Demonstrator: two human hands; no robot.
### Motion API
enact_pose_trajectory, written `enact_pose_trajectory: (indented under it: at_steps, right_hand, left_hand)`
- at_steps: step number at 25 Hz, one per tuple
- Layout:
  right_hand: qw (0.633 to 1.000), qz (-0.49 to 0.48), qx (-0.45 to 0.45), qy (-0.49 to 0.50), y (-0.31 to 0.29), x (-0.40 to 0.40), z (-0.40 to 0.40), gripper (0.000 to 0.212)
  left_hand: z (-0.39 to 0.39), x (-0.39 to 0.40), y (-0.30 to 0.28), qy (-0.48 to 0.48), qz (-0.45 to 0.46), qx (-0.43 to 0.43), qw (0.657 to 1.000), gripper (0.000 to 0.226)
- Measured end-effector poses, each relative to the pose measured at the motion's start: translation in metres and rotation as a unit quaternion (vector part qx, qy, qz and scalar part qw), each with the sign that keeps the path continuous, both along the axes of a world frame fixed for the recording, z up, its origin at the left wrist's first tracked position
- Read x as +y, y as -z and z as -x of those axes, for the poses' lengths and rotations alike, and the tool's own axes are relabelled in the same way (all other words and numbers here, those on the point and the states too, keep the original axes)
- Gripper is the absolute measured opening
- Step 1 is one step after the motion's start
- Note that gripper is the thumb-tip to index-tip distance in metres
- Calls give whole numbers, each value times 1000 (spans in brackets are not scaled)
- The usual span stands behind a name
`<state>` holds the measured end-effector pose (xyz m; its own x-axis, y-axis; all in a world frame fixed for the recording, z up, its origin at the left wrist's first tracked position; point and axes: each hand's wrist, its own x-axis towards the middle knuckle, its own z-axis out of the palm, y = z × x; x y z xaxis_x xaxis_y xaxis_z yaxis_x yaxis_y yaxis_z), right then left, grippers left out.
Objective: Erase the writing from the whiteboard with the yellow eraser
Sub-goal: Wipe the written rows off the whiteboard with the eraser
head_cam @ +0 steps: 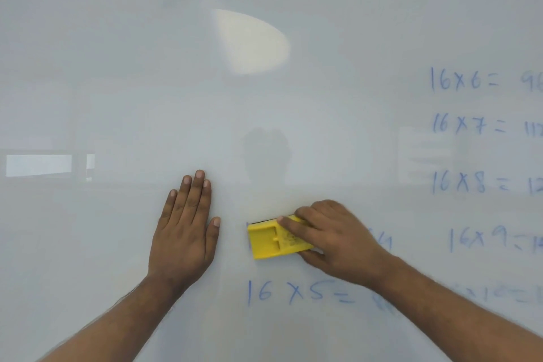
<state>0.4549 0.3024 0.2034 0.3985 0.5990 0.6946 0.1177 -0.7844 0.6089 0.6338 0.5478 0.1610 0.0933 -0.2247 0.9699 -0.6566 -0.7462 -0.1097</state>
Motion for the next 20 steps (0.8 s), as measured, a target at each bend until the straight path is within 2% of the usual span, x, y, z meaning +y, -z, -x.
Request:
enact_pose_trajectory:
  at_steps: [4, 8, 13, 16, 18, 20]
  right_hand:
    - [995, -79, -52, 22, -19, -14, 9, 52]
    - [985, -151, -79, -17, -13, 26, -17, 52]
    - [999, -45, -16, -18, 39, 37, -23, 50]
    - [999, 37, 2, -7, 40, 13, -8, 48]
    - [999, 30, -14, 7, 22, 1, -3, 48]
    - [998, -34, -48, 15, 5, 2, -5, 50]
  left_hand:
    - [0, -2, 4, -1, 6, 2, 1000, 64]
    - [0, -2, 8, 1, 10, 0, 1000, 63]
    - [1, 2, 15, 0, 8, -2, 1000, 63]
    - [2, 2, 20, -2, 9, 1, 1000, 63]
    - [2, 0, 22, -2, 8, 5, 1000, 63]
    - [2, -2, 25, -6, 10, 8, 1000, 64]
